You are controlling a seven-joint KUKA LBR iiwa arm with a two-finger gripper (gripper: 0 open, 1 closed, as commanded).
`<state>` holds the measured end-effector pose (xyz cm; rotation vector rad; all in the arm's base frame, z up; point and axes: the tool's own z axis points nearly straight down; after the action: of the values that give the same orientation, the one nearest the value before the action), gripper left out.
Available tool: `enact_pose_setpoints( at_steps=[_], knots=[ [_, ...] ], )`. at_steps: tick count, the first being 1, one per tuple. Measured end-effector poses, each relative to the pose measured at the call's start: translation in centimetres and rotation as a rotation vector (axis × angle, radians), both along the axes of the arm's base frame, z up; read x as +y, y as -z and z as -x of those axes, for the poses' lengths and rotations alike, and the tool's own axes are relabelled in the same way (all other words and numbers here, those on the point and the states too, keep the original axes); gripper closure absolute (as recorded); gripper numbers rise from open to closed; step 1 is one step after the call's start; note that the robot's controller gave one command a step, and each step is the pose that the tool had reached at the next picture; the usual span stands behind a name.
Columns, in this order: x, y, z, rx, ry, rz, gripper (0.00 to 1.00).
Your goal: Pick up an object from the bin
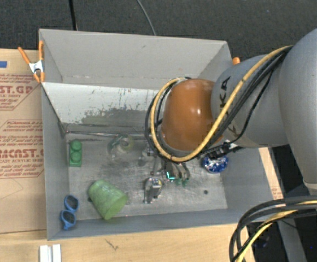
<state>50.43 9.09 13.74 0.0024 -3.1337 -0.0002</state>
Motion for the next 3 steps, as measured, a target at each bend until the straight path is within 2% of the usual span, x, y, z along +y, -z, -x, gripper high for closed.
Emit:
enact_pose_setpoints(
  at_steps=[1, 2, 3],
  knots=[
    [-10.6, 6.6, -2.0, -0.015, -0.183, -0.003, 0.0],
    [-3.6, 6.5, -1.2, -0.017, -0.152, -0.002, 0.0],
    [-3.8, 6.3, -1.2, -0.016, -0.149, -0.002, 1.0]
  ],
)
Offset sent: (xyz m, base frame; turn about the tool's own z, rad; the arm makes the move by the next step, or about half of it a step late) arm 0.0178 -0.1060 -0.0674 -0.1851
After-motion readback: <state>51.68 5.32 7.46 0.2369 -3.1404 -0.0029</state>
